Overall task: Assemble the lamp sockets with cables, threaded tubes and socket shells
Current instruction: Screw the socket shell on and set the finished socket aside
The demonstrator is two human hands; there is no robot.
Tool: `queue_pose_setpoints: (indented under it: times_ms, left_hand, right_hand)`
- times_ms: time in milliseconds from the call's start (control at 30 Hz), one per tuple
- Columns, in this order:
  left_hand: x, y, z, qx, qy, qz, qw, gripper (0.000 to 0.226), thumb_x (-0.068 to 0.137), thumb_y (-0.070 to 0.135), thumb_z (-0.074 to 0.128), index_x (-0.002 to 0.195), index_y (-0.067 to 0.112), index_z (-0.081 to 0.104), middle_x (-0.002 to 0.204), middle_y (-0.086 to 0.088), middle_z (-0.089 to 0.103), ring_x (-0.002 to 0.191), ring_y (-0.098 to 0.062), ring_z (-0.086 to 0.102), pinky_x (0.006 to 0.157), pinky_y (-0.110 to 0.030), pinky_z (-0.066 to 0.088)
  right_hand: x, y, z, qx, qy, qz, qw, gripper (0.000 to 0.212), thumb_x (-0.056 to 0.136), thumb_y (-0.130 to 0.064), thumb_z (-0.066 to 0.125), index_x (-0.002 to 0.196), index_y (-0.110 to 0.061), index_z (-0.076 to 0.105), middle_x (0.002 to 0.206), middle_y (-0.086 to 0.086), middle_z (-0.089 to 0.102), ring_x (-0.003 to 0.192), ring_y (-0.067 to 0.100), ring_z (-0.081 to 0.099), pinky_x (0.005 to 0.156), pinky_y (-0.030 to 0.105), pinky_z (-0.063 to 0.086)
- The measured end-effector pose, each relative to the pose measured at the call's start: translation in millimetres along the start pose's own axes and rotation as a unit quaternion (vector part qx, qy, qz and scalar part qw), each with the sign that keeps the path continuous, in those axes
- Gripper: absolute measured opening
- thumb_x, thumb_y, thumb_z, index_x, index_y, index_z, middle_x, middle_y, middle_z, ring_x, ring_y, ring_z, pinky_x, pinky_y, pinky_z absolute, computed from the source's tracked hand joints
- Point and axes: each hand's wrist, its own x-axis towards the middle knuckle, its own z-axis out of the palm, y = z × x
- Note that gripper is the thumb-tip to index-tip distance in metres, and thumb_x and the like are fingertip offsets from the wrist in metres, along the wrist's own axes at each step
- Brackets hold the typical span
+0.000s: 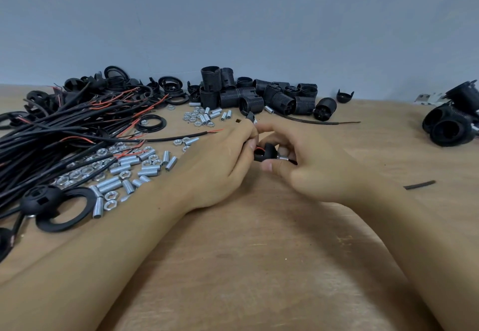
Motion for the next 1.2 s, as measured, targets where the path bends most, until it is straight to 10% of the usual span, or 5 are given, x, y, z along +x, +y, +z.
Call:
queue_pose_setpoints:
  times_ms: [300,467,733,1033,1200]
  left_hand:
    - [1,-1,-4,-0.015,0.001,0.022,1.0,0.01,0.101,0.028,0.034,0.095,0.029,0.042,0.08,0.018,0.046,0.077,-0.003,0.047,0.064,-0.025,0.034]
    - [-1,1,-4,-0.072,-0.026,-0.041,0.996,0.012,0.1,0.042,0.03,0.093,0.036,0.038,0.079,0.019,0.053,0.077,-0.006,0.05,0.064,-0.023,0.034]
    - [-2,6,-9,-0.085,-0.114,-0.054,0.988,0.043,0.071,0.033,0.04,0.112,0.024,0.034,0.093,-0.01,0.055,0.083,-0.026,0.048,0.074,-0.053,0.042]
    - [-3,-8,-3,-0.046,-0.105,-0.071,0.991,0.039,0.092,0.018,0.063,0.124,0.026,0.041,0.104,0.013,0.045,0.09,0.006,0.043,0.072,-0.017,0.031]
    - [-2,-8,-2,-0.054,-0.101,-0.067,0.991,0.045,0.09,0.02,0.069,0.127,0.027,0.045,0.119,0.01,0.054,0.108,-0.007,0.048,0.089,-0.027,0.038]
  right_hand:
    - [2,3,-4,0.098,-0.021,0.024,0.995,0.047,0.088,-0.002,0.067,0.125,-0.027,0.056,0.098,0.011,0.069,0.074,0.035,0.051,0.074,0.044,0.049]
    - [3,7,-3,0.056,-0.012,0.024,0.998,0.053,0.086,-0.008,0.071,0.129,-0.031,0.051,0.1,-0.001,0.071,0.061,0.006,0.046,0.065,0.021,0.042]
    - [3,8,-6,0.013,-0.007,0.041,0.999,0.051,0.082,-0.007,0.076,0.124,-0.029,0.055,0.111,-0.007,0.068,0.073,-0.001,0.054,0.08,0.031,0.049]
    - [2,10,-7,-0.033,0.003,0.043,0.999,0.041,0.079,-0.009,0.079,0.111,-0.03,0.063,0.105,-0.017,0.062,0.074,-0.019,0.05,0.068,0.001,0.035]
    - [3,15,-5,-0.06,0.011,0.036,0.998,0.042,0.078,-0.012,0.08,0.109,-0.032,0.061,0.107,-0.018,0.062,0.078,-0.024,0.047,0.068,-0.001,0.032]
